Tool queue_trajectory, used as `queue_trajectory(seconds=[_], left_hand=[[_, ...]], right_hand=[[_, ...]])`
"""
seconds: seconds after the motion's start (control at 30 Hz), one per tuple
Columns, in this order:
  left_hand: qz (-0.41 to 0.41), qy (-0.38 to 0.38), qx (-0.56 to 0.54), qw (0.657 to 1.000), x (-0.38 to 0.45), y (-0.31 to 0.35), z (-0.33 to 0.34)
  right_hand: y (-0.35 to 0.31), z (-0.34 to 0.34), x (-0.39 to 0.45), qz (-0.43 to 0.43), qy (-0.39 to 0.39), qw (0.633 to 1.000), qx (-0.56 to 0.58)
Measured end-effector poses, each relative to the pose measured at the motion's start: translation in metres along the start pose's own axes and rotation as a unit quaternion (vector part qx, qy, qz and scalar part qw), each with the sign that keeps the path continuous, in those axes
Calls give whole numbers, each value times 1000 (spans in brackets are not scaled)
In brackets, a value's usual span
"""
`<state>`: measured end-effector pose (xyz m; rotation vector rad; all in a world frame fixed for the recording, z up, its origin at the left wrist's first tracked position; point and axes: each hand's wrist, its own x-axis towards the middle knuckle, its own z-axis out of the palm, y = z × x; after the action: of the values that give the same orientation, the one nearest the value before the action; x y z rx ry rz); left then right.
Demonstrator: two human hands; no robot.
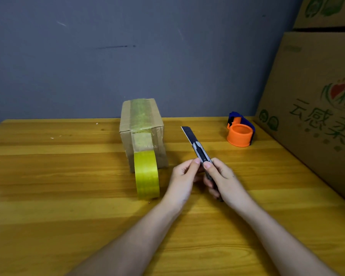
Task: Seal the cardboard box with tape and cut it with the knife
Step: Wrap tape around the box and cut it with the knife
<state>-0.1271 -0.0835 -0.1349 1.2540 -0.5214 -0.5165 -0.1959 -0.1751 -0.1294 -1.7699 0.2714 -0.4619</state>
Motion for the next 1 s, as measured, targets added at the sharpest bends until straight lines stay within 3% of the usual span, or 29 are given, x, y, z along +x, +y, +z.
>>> queue_trajectory(seconds=[0.17,0.37,0.53,0.73,0.87,1.0], left_hand=[[8,4,22,1000,-1,3,-1],[68,14,104,992,-9,5,5],[86,-46,151,984,-24,32,3],[84,-77,176,978,-39,82,-25],[118,-40,171,977,-50,109,-54],[158,82,157,971,-53,112,-89]], right_hand=[[2,-2,2,12,-26,999,28],[-2,-1,1,-15,8,1000,24],[-18,0,1,-38,3,995,97],[-51,16,-2,-65,-26,995,65],[-63,30,-1,-66,-27,997,40],[-68,43,2,-50,-32,998,18]])
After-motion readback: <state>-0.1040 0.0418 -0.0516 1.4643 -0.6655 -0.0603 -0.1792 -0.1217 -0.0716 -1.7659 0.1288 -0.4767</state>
